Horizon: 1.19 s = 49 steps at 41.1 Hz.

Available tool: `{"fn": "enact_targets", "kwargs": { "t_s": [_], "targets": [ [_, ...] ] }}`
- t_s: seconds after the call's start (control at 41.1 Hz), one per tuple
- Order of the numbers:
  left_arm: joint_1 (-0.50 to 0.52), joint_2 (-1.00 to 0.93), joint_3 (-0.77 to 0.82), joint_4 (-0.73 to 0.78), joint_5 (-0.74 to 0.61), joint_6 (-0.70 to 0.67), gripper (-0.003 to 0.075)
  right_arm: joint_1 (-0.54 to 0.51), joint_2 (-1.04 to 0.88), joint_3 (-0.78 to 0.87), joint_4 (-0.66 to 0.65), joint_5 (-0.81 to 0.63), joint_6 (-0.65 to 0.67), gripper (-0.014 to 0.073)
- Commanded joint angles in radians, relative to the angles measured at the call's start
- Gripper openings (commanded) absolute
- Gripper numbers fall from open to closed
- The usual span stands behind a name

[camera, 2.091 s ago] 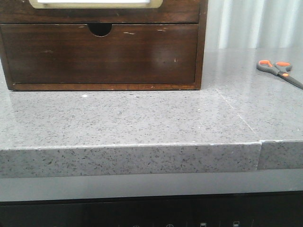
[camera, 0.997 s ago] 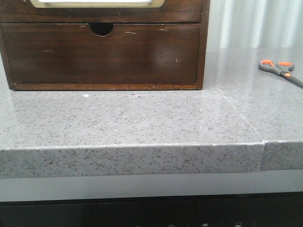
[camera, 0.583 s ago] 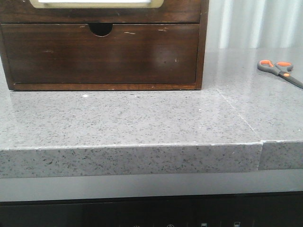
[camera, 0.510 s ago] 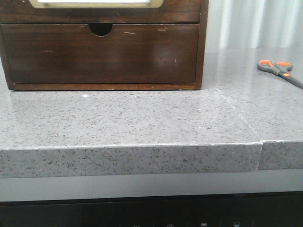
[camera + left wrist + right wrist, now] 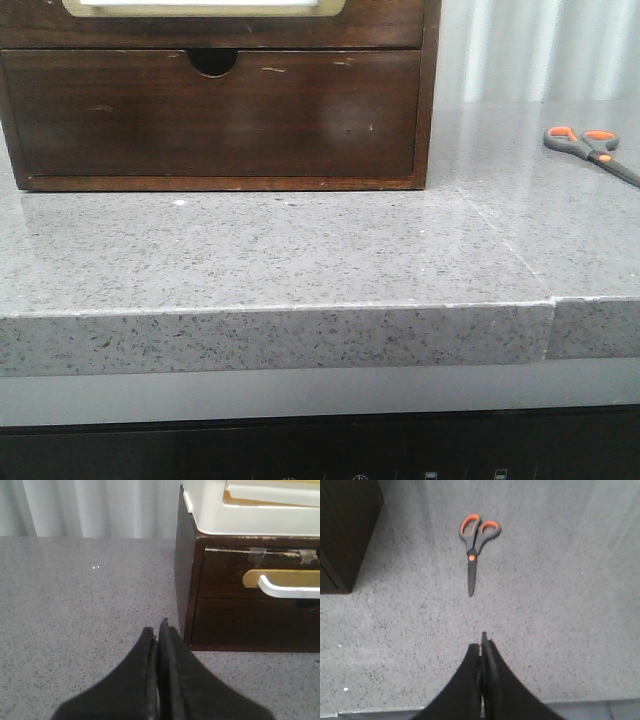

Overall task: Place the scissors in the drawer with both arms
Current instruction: 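Hook the left gripper under the white drawer handle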

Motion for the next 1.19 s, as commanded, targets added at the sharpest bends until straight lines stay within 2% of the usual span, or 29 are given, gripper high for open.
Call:
{"fn": "enact_targets", "kwargs": {
  "t_s": [0.0,0.17,0.34,0.438,0.486,0.535,0.608,0.681,0.754,0.802,0.875,1.021,1.167],
  "targets": [
    [-0.005,0.03,-0.035,-0.003,-0.048,-0.006,-0.002,0.001,0.046,-0.034,-0.001,-0.049,-0.001,-0.0117],
    [-0.005,0.058,-0.035,-0.028,-0.057,-0.006,-0.002,0.001,0.096,-0.032,0.003,-0.047,-0.091,-0.0117],
    [-0.005,0.08,-0.035,-0.028,-0.051,-0.006,-0.002,0.001,0.106,-0.032,0.005,-0.04,-0.092,-0.0106],
    [-0.005,0.096,-0.035,-0.028,-0.048,-0.006,-0.0019,0.001,0.106,-0.032,0.005,-0.028,-0.093,-0.0001],
    [-0.005,0.104,-0.035,-0.028,-0.044,-0.006,-0.0013,0.001,0.106,-0.032,0.005,-0.026,-0.098,0.0108],
    [-0.005,0.113,-0.035,-0.028,-0.042,-0.006,0.0022,0.001,0.106,-0.032,0.005,-0.025,-0.101,0.0209],
    [-0.005,0.129,-0.035,-0.028,-0.042,-0.006,0.0128,0.001,0.106,-0.032,0.005,-0.031,-0.101,0.0393],
    [-0.005,0.142,-0.035,-0.028,-0.042,-0.006,0.0314,0.001,0.106,-0.032,0.004,-0.031,-0.101,0.0507],
    [-0.005,0.16,-0.035,-0.032,-0.048,-0.006,0.0514,0.001,0.106,-0.032,0.004,-0.03,-0.101,0.0534],
    [-0.005,0.175,-0.035,-0.058,-0.052,-0.006,0.06,0.001,0.106,-0.032,0.004,-0.03,-0.101,0.0533],
    [-0.005,0.199,-0.035,-0.13,-0.057,-0.006,0.0645,0.001,0.106,-0.032,0.004,-0.028,-0.101,0.0533],
    [-0.005,0.27,-0.035,-0.369,-0.055,0.007,0.0636,0.001,0.106,-0.032,0.004,-0.028,-0.101,0.0533],
    [-0.005,0.353,-0.035,-0.708,-0.049,0.171,0.0636,0.001,0.106,-0.032,0.004,-0.028,-0.101,0.0533]
  ]
}}
